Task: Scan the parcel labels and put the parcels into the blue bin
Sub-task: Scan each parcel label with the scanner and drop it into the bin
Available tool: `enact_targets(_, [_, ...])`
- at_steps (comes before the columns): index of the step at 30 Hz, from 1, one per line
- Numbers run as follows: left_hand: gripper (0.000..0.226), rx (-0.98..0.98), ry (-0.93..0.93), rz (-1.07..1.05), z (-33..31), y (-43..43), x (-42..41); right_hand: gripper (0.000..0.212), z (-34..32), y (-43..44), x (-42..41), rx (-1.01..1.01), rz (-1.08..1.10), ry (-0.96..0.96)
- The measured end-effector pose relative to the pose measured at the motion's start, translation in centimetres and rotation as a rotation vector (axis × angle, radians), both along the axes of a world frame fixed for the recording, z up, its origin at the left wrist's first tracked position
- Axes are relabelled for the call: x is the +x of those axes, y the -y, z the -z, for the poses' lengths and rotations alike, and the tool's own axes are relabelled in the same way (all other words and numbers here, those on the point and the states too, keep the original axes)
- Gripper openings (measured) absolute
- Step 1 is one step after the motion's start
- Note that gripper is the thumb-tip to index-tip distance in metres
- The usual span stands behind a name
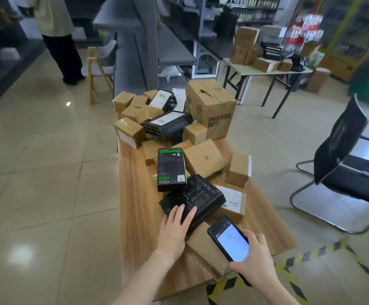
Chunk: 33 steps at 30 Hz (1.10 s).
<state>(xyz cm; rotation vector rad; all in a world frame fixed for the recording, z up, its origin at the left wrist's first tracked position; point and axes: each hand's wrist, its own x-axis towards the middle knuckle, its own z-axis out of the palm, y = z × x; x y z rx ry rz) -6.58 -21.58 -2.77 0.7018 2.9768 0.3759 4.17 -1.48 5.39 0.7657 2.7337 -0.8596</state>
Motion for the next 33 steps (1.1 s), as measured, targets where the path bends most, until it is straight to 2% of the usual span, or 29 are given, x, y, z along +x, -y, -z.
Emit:
enact_targets(7, [0.090, -0.011, -0.032, 0.086, 1.0, 0.3, -0.8, 0.098, -0.4, -0.7, -0.2, 0.008, -0.030, 0.015])
enact_targets(11, [0.081, 0.114, -0.070, 0.099, -0.4, 1.9, 0.1, 0.095, -1.1, -1.0, -0.7, 0.032, -0.088, -0.003])
enact_targets(15, [0.088, 0.255, -0.166, 0.105, -1.7, 4.5, 2.8, 0.091, -1.2, -0.8, -0.9, 0.017, -0.182, -0.036])
enact_targets(18, [0.082, 0.310, -0.167, 0.054, -2.2, 6.8, 4.9, 0.090, -0.8, -0.5, -1.1, 0.015, -0.274, -0.036])
enact_targets(25, [0.049, 0.406, -0.042, -0.318, -2.4, 12.3, 9.5, 0.094, 0.5, 2.2, -1.8, 0.012, -0.407, -0.073])
enact_targets(27, [0.044, 0.503, -0.052, -0.417, -2.6, 12.9, 9.7, 0.095, 0.8, 3.0, -1.9, -0.002, -0.436, -0.060])
enact_targets(30, [0.035, 0.690, -0.010, -0.703, -2.0, 13.4, 8.8, 0.092, 1.1, 3.9, -2.1, 0.010, -0.480, -0.033])
enact_targets(33, [0.035, 0.838, 0.187, -0.925, -1.4, 14.0, 7.8, 0.088, 1.4, 4.8, -2.1, 0.036, -0.494, -0.025])
